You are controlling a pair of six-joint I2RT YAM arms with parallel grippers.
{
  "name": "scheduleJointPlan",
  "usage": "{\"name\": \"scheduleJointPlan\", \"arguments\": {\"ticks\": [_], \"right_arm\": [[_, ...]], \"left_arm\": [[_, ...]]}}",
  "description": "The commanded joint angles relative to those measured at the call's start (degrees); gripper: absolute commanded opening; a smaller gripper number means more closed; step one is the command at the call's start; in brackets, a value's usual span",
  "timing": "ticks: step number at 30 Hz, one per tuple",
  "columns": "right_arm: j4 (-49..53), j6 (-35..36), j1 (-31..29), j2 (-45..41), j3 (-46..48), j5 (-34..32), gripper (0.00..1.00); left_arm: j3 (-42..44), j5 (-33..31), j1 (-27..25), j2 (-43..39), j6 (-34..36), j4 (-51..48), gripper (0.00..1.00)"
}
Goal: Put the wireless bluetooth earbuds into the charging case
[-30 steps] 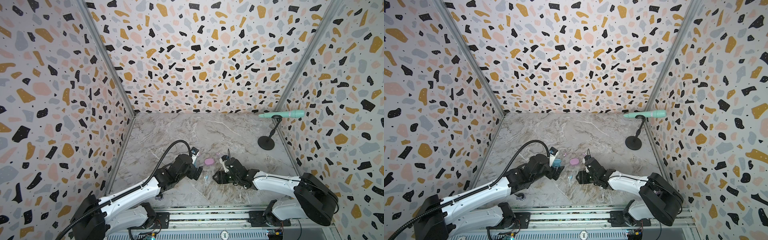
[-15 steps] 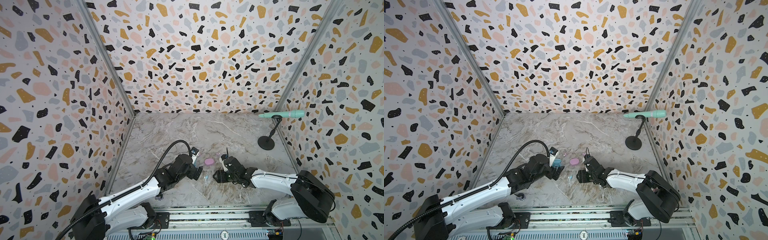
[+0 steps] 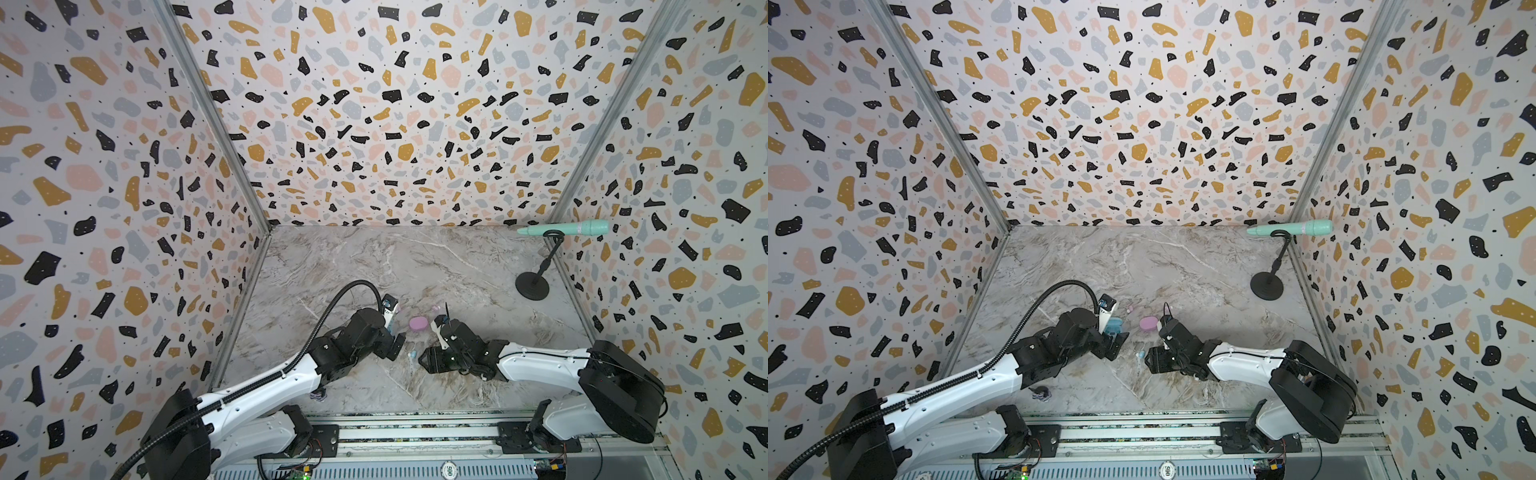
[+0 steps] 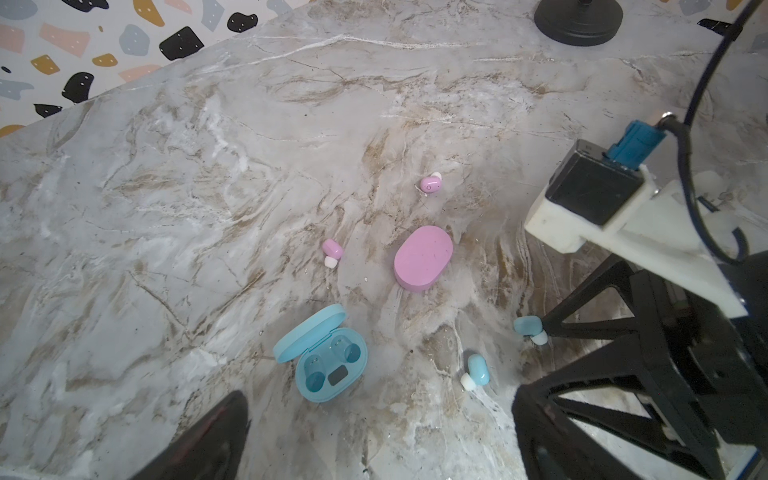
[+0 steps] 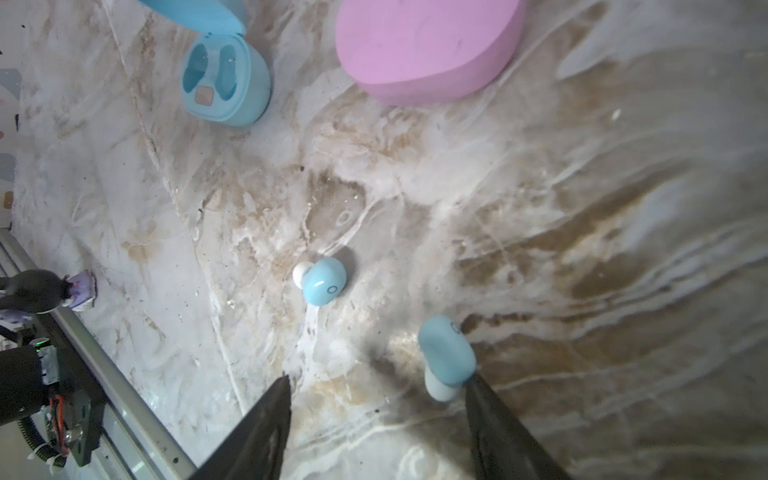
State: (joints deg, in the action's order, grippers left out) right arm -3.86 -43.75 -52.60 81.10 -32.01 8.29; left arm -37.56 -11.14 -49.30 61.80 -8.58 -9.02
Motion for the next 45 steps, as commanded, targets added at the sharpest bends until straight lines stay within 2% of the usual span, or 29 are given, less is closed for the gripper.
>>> {"name": "scheduleJointPlan", "arguments": {"ticks": [1, 8, 15, 19, 29, 35, 45], "right_arm": [[-1.1, -2.8, -2.0, 0.9, -0.2, 0.7, 0.67], [-3.4, -2.6, -3.4, 0.5, -0.9, 2.3, 0.68], [6.2, -1.6, -2.9, -7.5, -2.8, -4.6, 0.68], [8.3, -1.3, -1.1, -8.9, -2.1, -5.0, 0.67], [8.5, 1.2, 2.9, -7.4, -0.8, -3.5, 0.58], [7.0, 2.1, 3.0, -4.8, -1.0, -2.5, 0.5], [6.0, 2.0, 3.0, -2.2, -1.2, -3.4, 0.46]], "left_arm": [[-2.3, 0.4, -0.3, 0.0, 0.5, 0.5, 1.0], [-2.3, 0.7, -0.3, 0.1, 0.4, 0.5, 1.0], [-2.3, 1.0, -0.4, 0.2, 0.4, 0.5, 1.0], [-2.4, 1.2, -0.4, 0.5, 0.4, 0.5, 1.0], [-2.4, 1.1, -0.4, 1.1, 0.5, 0.4, 1.0], [-2.5, 0.7, -0.4, 1.3, 0.4, 0.3, 1.0], [-2.5, 0.7, -0.5, 1.5, 0.5, 0.3, 1.0]]}}
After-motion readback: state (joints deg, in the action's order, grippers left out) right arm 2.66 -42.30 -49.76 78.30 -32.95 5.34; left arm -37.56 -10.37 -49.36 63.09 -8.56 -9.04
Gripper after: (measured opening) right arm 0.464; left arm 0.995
